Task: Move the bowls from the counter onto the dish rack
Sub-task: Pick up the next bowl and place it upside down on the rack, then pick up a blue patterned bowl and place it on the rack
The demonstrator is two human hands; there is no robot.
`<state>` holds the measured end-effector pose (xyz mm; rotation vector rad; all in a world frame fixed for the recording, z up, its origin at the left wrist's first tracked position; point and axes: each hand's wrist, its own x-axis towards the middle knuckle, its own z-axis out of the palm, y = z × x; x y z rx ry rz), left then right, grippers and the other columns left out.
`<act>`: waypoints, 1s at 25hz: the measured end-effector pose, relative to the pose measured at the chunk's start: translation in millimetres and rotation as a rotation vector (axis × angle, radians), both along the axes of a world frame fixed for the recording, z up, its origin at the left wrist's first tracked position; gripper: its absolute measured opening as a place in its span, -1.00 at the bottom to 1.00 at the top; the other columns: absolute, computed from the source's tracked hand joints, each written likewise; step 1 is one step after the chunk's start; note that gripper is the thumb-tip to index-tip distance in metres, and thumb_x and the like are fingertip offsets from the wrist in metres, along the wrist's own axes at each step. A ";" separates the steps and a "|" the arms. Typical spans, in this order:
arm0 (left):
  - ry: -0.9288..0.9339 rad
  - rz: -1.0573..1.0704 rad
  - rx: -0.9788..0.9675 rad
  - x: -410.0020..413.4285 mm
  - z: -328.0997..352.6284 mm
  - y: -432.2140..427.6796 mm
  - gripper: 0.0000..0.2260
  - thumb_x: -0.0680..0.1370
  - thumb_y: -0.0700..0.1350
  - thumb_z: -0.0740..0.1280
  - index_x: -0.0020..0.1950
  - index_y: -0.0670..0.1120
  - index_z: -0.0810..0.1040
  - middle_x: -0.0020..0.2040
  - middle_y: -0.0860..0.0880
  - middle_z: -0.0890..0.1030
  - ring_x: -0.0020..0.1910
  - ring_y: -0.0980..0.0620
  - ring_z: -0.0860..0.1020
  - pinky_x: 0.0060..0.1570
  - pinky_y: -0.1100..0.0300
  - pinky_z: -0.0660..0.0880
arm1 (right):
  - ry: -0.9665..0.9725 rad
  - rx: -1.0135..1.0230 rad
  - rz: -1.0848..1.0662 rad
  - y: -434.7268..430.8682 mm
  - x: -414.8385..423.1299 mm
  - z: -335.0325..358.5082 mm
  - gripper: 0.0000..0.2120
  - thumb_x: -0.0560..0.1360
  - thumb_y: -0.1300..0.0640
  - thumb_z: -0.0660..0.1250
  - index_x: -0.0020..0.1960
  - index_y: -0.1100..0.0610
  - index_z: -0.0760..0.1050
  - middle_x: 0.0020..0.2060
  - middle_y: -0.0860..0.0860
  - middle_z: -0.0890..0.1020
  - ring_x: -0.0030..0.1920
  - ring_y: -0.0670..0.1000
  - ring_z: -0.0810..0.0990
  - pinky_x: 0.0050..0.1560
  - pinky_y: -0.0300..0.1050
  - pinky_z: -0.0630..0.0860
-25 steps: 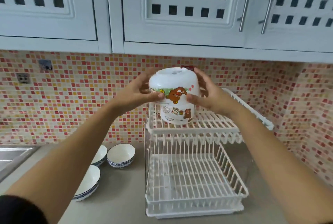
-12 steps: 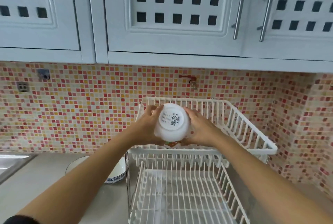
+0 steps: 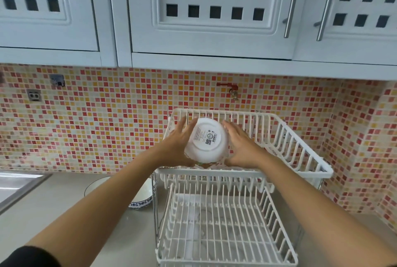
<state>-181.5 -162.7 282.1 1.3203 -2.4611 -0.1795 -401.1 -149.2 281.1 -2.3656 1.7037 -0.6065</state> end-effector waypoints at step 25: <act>0.247 0.542 0.208 266.7 -99.7 106.4 -0.45 0.63 -0.06 0.15 0.57 -0.06 0.00 0.58 -0.08 0.11 0.54 -0.12 0.15 0.47 0.02 0.15 | -0.292 0.010 0.148 65.0 306.8 -121.8 -0.45 0.57 0.08 0.20 0.48 0.21 0.12 0.50 0.10 0.17 0.51 0.08 0.12 0.47 -0.09 0.06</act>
